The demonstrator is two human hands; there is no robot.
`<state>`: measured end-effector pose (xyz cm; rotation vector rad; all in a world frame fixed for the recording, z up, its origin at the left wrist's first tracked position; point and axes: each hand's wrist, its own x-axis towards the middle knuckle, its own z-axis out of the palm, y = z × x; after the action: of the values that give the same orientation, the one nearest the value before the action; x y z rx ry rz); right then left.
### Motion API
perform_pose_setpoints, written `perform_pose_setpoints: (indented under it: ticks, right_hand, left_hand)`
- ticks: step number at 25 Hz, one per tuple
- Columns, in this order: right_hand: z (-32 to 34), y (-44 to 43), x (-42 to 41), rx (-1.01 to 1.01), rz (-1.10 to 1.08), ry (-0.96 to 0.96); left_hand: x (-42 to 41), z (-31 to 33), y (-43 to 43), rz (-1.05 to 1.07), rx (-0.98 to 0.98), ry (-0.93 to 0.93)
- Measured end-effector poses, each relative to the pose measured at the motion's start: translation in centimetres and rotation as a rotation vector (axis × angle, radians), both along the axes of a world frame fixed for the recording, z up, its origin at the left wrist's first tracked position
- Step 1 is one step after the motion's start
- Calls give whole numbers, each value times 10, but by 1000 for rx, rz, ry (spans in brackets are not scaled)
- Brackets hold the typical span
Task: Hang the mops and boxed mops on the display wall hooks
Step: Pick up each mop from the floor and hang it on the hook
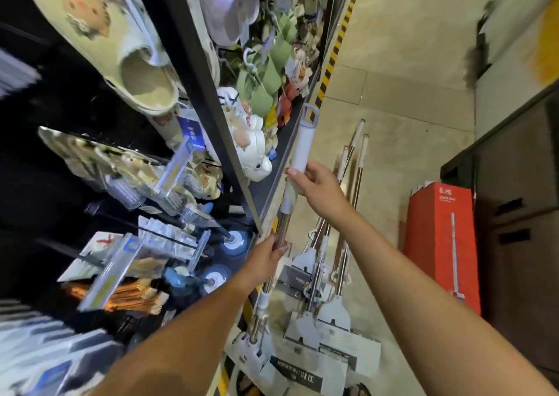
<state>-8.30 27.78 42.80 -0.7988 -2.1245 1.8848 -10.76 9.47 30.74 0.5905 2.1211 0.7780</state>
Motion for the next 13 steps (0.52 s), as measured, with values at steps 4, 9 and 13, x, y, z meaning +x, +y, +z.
perform_pose_setpoints:
  ticks: [4,9,13]
  right_hand:
    - [28,-32,32,29,44,15]
    - [70,-74,72,133,161,79]
    - [76,-94,107,104,220,92]
  left_hand:
    - [19,22,-32,-37,-65,-1]
    - [62,62,-62,24,-52,9]
    - [96,66,-80,119,-135,35]
